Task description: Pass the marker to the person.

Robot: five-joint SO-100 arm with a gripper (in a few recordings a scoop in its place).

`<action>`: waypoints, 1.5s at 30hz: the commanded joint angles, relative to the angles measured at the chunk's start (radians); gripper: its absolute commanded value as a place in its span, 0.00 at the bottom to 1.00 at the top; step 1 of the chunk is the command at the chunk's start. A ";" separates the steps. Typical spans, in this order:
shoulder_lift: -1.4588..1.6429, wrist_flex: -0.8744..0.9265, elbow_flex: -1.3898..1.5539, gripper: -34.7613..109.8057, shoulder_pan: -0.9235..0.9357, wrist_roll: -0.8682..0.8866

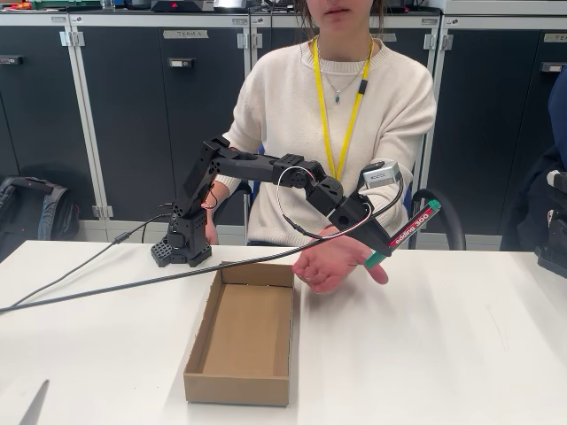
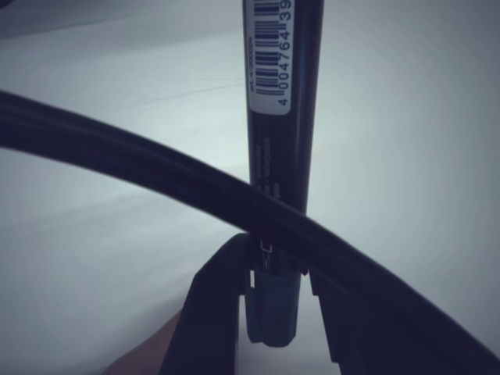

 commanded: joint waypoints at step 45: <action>0.709 0.127 0.850 0.45 -0.002 0.245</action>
